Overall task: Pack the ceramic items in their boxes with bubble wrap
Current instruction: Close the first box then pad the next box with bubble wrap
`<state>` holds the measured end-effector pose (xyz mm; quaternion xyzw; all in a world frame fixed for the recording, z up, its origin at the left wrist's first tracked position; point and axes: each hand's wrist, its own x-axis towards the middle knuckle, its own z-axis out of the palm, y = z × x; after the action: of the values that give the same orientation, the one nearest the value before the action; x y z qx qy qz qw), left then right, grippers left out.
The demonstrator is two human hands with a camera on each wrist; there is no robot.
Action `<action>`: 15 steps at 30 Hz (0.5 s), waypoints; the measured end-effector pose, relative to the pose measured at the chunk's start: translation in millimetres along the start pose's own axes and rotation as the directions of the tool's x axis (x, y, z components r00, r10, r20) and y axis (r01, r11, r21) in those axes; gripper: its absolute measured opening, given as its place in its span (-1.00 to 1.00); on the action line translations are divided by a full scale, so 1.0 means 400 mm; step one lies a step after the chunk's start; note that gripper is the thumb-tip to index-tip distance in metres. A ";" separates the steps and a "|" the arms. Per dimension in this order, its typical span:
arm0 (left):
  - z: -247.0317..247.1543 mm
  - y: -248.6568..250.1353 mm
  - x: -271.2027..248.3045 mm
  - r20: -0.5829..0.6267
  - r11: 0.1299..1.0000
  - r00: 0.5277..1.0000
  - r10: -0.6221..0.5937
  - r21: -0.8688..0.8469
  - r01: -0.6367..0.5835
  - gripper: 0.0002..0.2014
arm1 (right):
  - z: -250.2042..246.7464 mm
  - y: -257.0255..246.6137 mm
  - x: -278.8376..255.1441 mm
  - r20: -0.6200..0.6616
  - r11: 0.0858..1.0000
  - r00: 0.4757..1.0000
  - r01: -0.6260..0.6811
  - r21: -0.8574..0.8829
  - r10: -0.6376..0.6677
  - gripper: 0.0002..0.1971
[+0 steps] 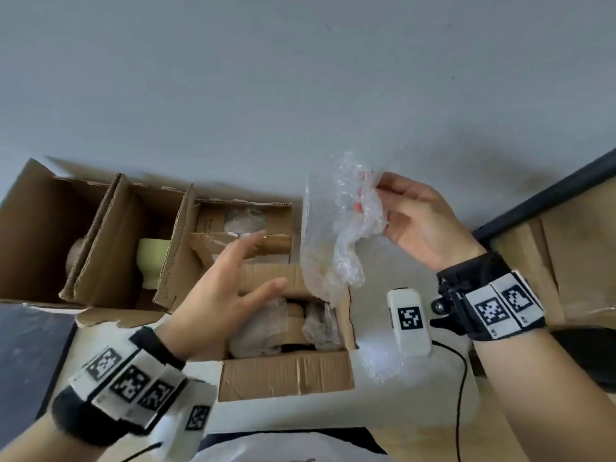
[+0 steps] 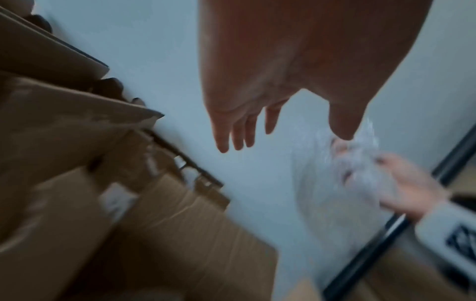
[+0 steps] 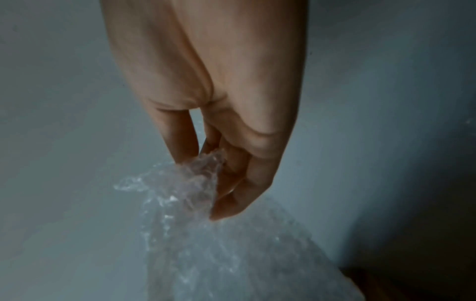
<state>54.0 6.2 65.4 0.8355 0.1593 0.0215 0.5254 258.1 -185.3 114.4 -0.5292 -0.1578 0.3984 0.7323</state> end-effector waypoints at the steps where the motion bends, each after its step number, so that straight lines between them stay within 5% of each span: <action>1: -0.010 0.033 0.020 0.005 0.999 1.000 -0.004 -0.052 0.005 -0.12 | 0.012 0.007 -0.005 0.035 1.000 0.999 -0.031 -0.004 0.031 -0.74; 3: -0.019 0.082 0.047 0.103 0.986 0.993 -0.049 -0.153 0.065 -0.11 | 0.034 0.026 -0.015 0.091 0.995 0.991 -0.091 -0.026 0.093 -0.76; 5: -0.013 0.103 0.061 0.152 0.966 0.985 -0.081 -0.233 0.115 -0.41 | 0.049 0.046 -0.023 0.095 0.990 0.987 -0.127 -0.064 0.133 -0.76; 8: 0.004 0.103 0.060 0.060 0.933 0.986 -0.158 -0.317 0.169 -0.83 | 0.053 0.065 -0.035 0.012 0.988 0.988 -0.152 -0.016 0.152 -0.75; 12: -0.007 0.077 0.041 0.032 0.887 0.964 -0.263 -0.386 0.254 -0.82 | 0.043 0.080 -0.072 0.010 0.970 0.971 -0.240 0.033 0.240 -0.37; 15: -0.023 0.062 0.027 0.041 0.860 0.958 -0.282 -0.433 0.272 -0.84 | 0.045 0.108 -0.097 0.008 0.967 0.982 -0.185 -0.175 0.189 -0.54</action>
<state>68.6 7.4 90.1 0.6655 0.2750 -0.0095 0.6938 203.7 -197.5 90.0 -0.5985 -0.1504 0.4570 0.6405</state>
